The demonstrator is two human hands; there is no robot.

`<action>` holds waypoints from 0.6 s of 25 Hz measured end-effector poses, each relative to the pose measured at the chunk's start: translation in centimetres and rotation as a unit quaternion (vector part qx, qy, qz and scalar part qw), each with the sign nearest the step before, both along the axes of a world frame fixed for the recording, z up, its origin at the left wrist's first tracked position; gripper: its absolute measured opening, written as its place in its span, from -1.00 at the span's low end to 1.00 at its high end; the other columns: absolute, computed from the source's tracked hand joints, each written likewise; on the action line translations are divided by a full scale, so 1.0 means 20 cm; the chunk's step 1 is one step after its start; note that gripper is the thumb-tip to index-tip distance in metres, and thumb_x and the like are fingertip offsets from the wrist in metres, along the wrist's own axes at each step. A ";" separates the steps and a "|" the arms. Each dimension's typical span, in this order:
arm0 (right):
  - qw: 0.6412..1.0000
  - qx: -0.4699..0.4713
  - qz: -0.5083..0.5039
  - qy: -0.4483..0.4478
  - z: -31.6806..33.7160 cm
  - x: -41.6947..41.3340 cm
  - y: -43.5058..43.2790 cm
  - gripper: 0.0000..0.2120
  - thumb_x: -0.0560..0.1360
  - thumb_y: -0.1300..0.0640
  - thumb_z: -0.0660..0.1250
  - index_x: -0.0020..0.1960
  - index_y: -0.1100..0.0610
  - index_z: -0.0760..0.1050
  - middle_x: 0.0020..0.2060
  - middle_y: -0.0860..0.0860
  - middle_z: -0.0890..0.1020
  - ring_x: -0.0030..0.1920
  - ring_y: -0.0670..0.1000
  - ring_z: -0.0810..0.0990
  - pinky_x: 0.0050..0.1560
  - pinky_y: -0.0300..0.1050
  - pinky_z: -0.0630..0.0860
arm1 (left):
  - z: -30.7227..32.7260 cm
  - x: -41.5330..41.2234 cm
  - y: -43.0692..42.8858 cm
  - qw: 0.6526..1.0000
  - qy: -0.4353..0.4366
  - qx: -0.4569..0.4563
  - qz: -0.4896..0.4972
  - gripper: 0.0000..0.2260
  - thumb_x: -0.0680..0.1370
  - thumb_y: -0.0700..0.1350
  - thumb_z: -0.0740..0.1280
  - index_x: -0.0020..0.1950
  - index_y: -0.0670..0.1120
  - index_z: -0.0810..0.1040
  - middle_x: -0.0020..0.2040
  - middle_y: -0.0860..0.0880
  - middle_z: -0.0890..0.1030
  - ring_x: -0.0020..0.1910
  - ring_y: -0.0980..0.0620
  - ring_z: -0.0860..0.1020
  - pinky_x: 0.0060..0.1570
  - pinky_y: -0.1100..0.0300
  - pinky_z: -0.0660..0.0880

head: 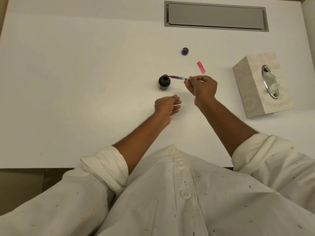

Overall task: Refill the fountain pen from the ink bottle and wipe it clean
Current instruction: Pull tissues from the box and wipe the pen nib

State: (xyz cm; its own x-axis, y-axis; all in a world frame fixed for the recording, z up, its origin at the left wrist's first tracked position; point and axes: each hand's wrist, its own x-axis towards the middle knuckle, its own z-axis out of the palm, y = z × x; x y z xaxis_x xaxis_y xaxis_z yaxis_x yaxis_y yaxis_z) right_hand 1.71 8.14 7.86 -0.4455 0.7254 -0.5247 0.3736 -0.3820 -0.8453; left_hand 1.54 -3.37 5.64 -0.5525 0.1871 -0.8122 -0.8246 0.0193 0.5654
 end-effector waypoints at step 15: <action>0.997 -0.068 -0.020 0.029 0.01 0.07 -0.04 -0.86 0.41 0.47 0.37 -0.05 0.37 0.53 -0.14 0.25 0.61 -0.20 0.13 0.69 -0.01 -0.04 0.66 | 0.04 -0.08 0.08 0.994 0.010 0.050 0.099 -0.77 0.50 -0.14 0.38 0.10 -0.22 0.56 -0.07 -0.11 0.64 -0.13 -0.03 0.61 -0.06 0.14 0.60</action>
